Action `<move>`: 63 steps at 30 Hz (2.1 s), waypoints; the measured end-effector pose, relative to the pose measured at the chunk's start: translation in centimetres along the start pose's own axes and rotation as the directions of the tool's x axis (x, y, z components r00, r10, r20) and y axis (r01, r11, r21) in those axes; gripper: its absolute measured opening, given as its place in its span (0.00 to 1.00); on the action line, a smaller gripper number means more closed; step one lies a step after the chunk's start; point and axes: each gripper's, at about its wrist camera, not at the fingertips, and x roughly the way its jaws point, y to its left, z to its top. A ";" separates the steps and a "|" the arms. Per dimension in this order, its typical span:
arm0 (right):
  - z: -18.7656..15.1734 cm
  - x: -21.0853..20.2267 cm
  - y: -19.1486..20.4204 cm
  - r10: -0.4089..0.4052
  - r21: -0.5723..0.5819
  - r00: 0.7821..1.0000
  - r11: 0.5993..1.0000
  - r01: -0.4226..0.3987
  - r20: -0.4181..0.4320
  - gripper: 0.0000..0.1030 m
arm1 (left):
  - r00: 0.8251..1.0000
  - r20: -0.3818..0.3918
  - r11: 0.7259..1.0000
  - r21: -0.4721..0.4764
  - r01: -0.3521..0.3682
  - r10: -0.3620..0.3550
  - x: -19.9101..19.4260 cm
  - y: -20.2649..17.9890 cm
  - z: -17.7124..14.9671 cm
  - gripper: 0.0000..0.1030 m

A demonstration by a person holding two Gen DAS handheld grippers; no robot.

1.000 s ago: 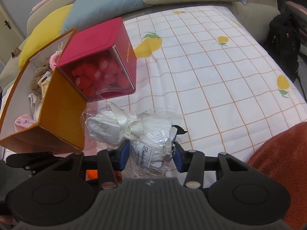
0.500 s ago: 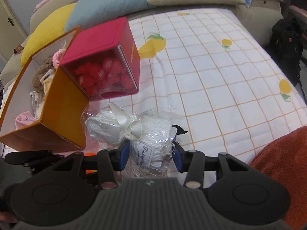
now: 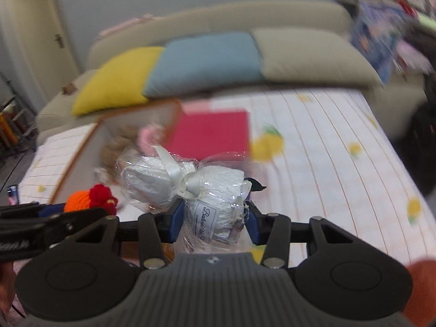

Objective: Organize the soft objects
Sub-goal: 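Carry the plastic bag in the right tool while the left tool carries the knitted fruit into the box, then open the right tool to drop the plastic bag while the left tool releases the knitted fruit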

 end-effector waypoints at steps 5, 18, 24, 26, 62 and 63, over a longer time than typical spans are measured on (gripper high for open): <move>1.7 1.0 4.0 0.051 -0.124 0.998 0.991 -0.048 0.023 0.45 | 0.990 0.009 0.989 0.029 -0.144 0.144 -0.2 1.9 1.1 0.51; 2.6 9.0 11.4 0.022 -0.606 0.999 0.794 -0.045 -0.045 0.45 | 0.932 -0.106 0.895 0.335 -0.294 0.346 4.7 3.7 1.7 0.51; 3.1 11.7 12.4 0.017 -0.706 0.996 0.704 -0.077 -0.092 0.45 | 0.909 -0.156 0.842 0.462 -0.280 0.387 7.4 4.0 1.3 0.51; 3.0 12.5 12.8 0.011 -0.734 0.994 0.673 -0.090 -0.112 0.45 | 0.902 -0.182 0.834 0.484 -0.264 0.391 8.2 4.3 1.1 0.51; 5.8 11.7 12.8 -0.032 -0.862 0.981 0.484 -0.153 -0.192 0.87 | 0.898 -0.117 0.757 0.591 -0.280 0.423 6.2 3.1 3.2 0.81; 5.9 11.2 12.6 -0.032 -0.859 0.982 0.492 -0.144 -0.184 0.87 | 0.899 -0.106 0.754 0.591 -0.286 0.424 5.8 2.9 3.3 0.81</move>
